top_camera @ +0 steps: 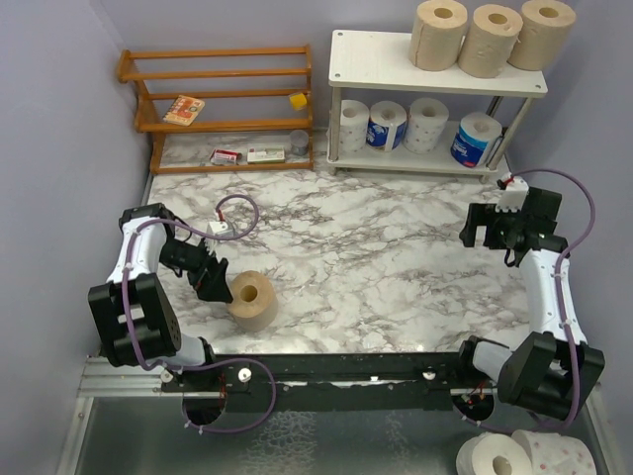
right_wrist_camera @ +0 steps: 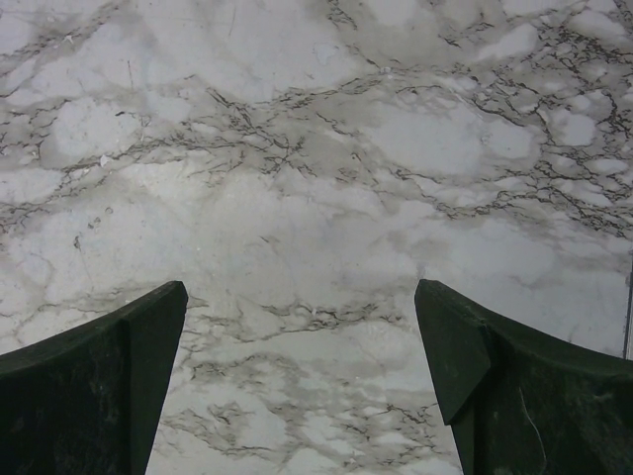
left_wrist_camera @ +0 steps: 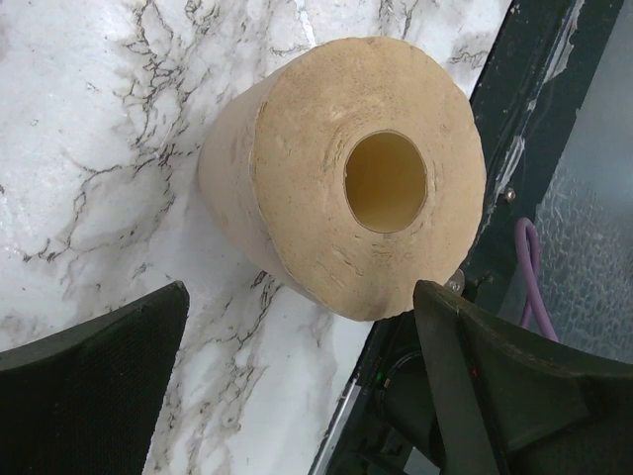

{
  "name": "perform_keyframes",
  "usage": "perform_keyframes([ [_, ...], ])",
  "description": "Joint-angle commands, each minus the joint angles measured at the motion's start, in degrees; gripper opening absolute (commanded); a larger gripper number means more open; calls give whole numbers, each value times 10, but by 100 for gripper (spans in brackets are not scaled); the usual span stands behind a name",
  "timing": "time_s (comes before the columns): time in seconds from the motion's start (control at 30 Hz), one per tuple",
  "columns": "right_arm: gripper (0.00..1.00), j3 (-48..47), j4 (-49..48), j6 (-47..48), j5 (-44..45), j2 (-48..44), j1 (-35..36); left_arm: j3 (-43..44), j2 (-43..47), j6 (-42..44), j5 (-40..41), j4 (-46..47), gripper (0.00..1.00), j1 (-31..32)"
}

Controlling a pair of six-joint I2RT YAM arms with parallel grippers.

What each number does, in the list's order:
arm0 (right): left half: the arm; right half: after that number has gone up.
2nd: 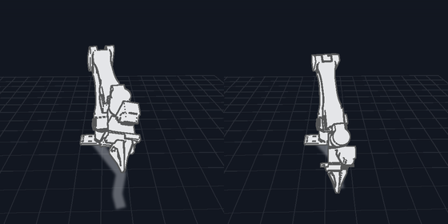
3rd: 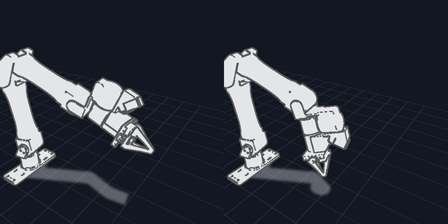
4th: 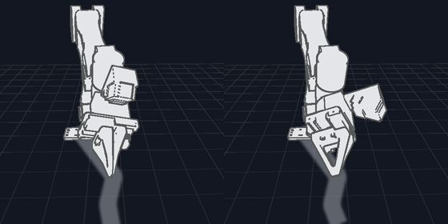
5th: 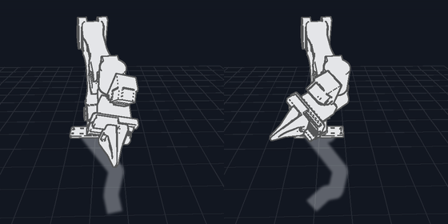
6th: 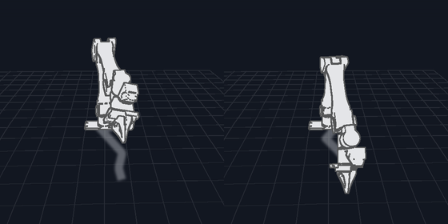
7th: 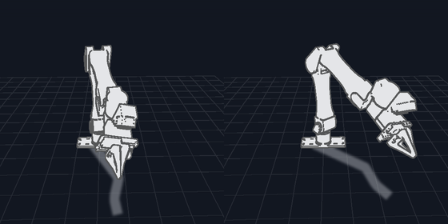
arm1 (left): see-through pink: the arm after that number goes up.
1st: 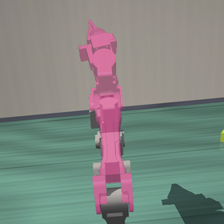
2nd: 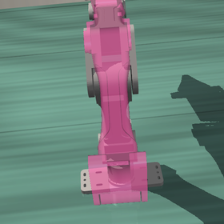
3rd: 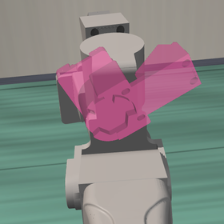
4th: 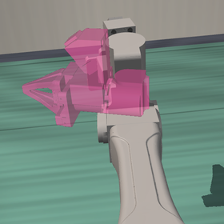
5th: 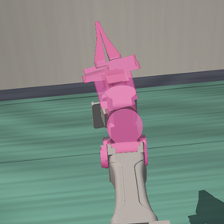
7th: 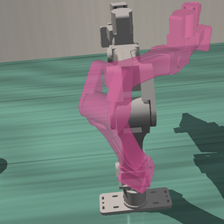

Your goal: Place and organize the paper towels onto the shelf

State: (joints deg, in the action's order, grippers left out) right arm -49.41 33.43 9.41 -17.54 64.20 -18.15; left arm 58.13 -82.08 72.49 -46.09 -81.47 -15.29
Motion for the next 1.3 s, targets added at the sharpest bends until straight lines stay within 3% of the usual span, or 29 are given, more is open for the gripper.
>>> perform_keyframes([
  [0.0,100,10,1,9,-27,-1,-10,-1,2,34,-46,-12,99,2],
  [0.13,92,8,5,12,-36,8,-10,4,-16,39,-59,-11,90,7],
  [0.23,91,9,6,14,-42,5,-11,18,-41,32,-72,-11,76,8],
  [0.37,91,10,6,15,-45,-4,-15,19,-41,33,-75,-11,70,15],
  [0.63,91,10,5,15,-45,-6,-19,-2,-19,49,-63,-11,61,50],
  [0.93,91,11,4,16,-47,-11,-20,-8,-32,47,-52,-10,64,52],
  [1.27,91,9,9,25,-66,-20,-19,-6,-47,33,-50,-2,47,63],
])
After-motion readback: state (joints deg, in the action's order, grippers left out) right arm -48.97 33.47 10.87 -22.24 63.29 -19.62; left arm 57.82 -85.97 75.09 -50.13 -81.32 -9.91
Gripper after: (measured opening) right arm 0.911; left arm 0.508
